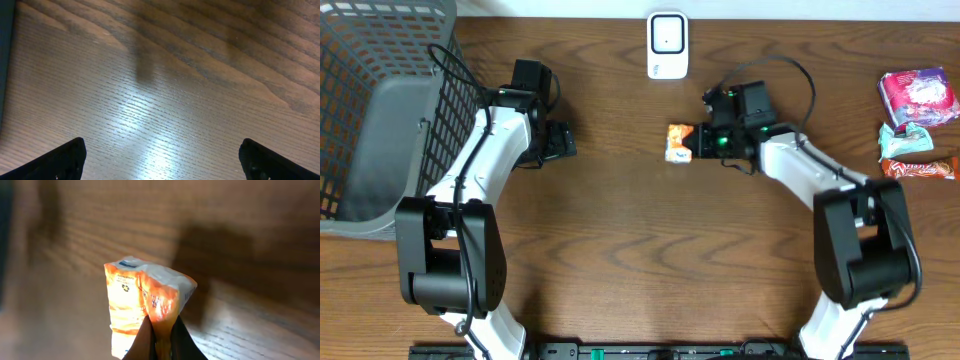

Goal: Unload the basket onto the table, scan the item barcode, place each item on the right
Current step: 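Hold the Kleenex pack up to the scanner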

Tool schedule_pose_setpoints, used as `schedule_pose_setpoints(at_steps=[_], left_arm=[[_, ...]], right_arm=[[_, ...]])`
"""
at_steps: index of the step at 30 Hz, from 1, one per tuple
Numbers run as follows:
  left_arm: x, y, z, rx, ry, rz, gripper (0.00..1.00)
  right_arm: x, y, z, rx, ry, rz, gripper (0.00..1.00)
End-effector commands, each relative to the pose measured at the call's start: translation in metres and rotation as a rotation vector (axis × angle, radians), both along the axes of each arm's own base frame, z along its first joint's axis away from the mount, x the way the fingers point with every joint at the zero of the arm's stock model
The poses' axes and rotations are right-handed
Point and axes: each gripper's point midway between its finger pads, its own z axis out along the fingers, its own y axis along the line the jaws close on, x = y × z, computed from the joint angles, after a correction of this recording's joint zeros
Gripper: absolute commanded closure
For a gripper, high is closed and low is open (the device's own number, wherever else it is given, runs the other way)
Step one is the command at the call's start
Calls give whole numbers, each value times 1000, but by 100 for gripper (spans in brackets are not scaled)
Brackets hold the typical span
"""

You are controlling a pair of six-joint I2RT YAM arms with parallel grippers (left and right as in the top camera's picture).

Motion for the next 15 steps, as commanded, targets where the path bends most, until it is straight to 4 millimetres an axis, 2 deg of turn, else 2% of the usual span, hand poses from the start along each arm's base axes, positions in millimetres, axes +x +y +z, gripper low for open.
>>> schedule_pose_setpoints(at_steps=[1,9,12,15], left_arm=[[1,3,2,15,-2,-6,2],[1,3,2,15,-2,-6,2],[1,3,2,15,-2,-6,2],[1,3,2,15,-2,-6,2]], right_arm=[[16,-18,18,-230,-142,-149,99],[28,-23,48,-516,-351,-270,99],[39,-20,68,-524,-404,-273,99],[55,-14,97,-504,-463,-265,99]])
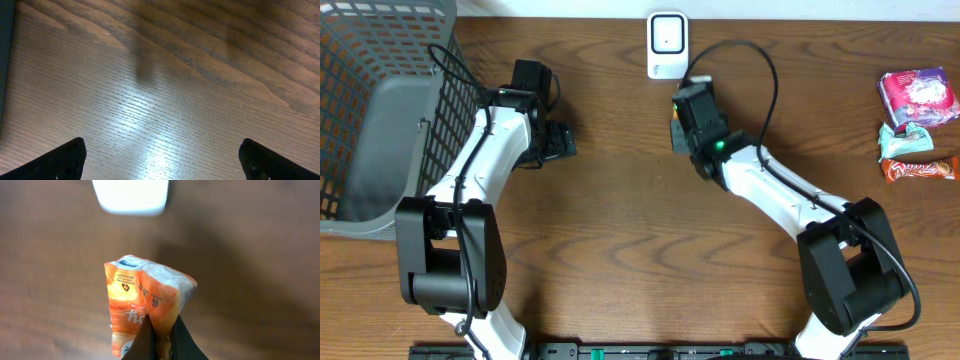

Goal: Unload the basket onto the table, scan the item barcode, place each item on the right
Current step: 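Hold the Kleenex pack up to the scanner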

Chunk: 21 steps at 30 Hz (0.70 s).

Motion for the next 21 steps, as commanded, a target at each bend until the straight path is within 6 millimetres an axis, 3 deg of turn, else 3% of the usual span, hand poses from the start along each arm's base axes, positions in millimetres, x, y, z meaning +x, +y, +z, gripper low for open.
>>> schedule_pose_setpoints(at_steps=[1,6,9,11,16,21], left_arm=[[1,3,2,15,-2,-6,2],[1,3,2,14,-1,-6,2],[1,3,2,15,-2,-6,2],[1,3,2,15,-2,-6,2],[1,3,2,15,-2,-6,2],[1,3,2,15,-2,-6,2]], right_arm=[[28,-4,58,-41,-142,-19,99],[56,-9,110,-56,-218,-15,99],[73,-11,125,-65,-241,-19,99],[85,-13,124,-81,-242,-20,99],[113,-16,92,-156,-161,-11,99],[142,-16,97,-383,-212,-16,99]])
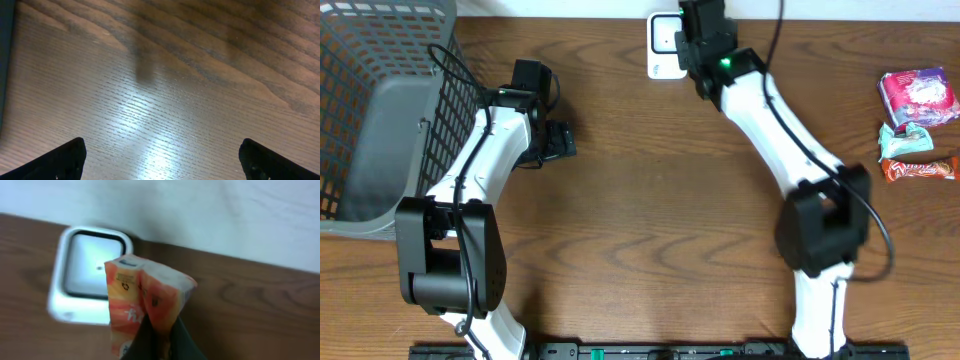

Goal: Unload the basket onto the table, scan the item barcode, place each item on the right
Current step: 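Hold the Kleenex pack up to the scanner, then carry the Kleenex pack to the right edge beside the other items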

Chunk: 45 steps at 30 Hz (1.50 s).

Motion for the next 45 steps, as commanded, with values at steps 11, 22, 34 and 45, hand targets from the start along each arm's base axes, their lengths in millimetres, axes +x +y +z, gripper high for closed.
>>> schedule_pose_setpoints(at_steps=[11,22,34,45], left_arm=[[1,3,2,15,-2,-6,2],[1,3,2,15,-2,-6,2],[1,3,2,15,-2,-6,2],[1,3,2,15,-2,-6,2]], right_arm=[[31,15,-11,-504,-81,53,99],[30,36,-8,-340,-150,1,99],[26,-63,10,220,13,-319,99],[-72,-304,-7,404,181,-1089,99]])
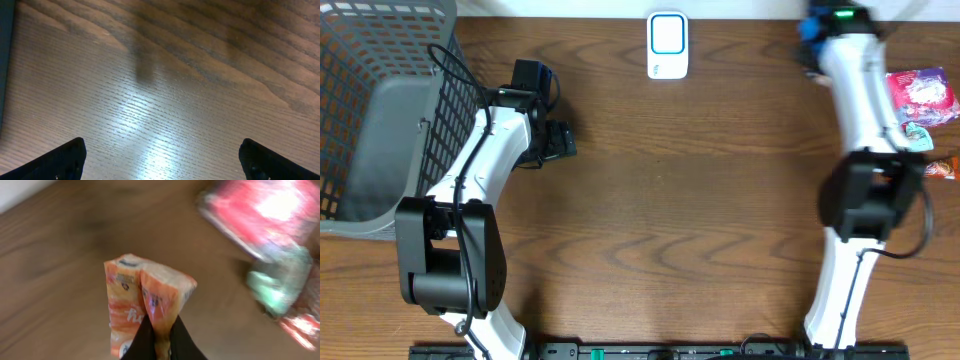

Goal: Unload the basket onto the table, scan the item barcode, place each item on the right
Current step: 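Carry the Kleenex pack to the right edge beside the other items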

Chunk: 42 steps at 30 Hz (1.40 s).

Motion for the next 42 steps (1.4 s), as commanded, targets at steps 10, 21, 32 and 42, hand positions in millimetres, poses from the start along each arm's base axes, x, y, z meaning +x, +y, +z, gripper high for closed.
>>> schedule_pose_setpoints(at_steps=[10,21,32,42], left_arm=[[1,3,2,15,-2,-6,2],[1,3,2,15,-2,-6,2],[1,3,2,15,-2,-6,2],[1,3,2,15,-2,-6,2]], right_arm=[[-101,-150,8,100,-20,-621,99],[-121,-197,-29,68,-26,-721,98],[-114,-211,-32,23,3,-581,14],[-127,-192,46,5,-11,-434,1]])
